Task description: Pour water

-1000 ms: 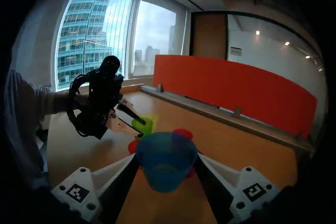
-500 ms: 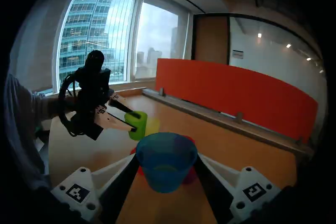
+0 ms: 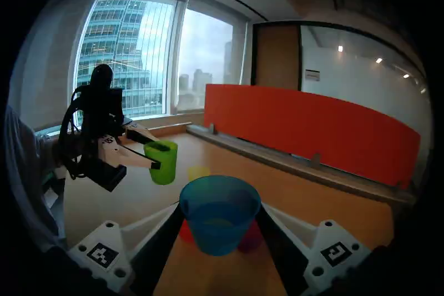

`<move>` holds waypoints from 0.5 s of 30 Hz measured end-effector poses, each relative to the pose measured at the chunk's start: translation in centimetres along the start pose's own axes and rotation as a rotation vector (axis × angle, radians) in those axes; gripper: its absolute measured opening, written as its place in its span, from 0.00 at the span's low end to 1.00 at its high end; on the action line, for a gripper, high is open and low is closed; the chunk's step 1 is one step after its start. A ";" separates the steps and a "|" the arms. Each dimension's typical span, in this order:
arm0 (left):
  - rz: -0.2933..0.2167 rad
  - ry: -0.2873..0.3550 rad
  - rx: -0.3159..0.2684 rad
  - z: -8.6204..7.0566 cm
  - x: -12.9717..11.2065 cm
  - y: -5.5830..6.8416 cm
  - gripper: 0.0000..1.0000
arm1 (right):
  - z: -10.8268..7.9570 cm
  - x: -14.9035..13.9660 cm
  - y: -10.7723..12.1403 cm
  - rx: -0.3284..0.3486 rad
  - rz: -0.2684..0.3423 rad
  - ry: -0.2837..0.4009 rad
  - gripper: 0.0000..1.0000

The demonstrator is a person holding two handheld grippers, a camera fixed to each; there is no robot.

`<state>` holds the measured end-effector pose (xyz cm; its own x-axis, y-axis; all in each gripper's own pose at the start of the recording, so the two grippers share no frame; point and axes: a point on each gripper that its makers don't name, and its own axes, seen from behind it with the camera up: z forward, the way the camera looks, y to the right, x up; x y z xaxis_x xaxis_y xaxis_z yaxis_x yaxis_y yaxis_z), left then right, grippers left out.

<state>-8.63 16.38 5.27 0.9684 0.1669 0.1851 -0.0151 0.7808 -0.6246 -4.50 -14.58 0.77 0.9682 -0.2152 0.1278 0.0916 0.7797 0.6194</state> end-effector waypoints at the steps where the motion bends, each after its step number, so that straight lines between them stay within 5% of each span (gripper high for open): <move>1: -0.003 0.004 -0.001 -0.2 0.1 0.2 0.86 | 0.1 0.1 0.0 -0.001 -0.002 0.001 0.91; 15: 0.015 0.056 -0.008 -2.5 1.9 2.6 0.86 | 0.8 1.2 -0.1 0.004 -0.017 0.021 0.91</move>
<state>-6.24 17.18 2.06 0.9806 0.1443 0.1326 -0.0283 0.7736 -0.6330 -3.55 -15.45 1.49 0.9712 -0.2157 0.1009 0.1070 0.7738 0.6243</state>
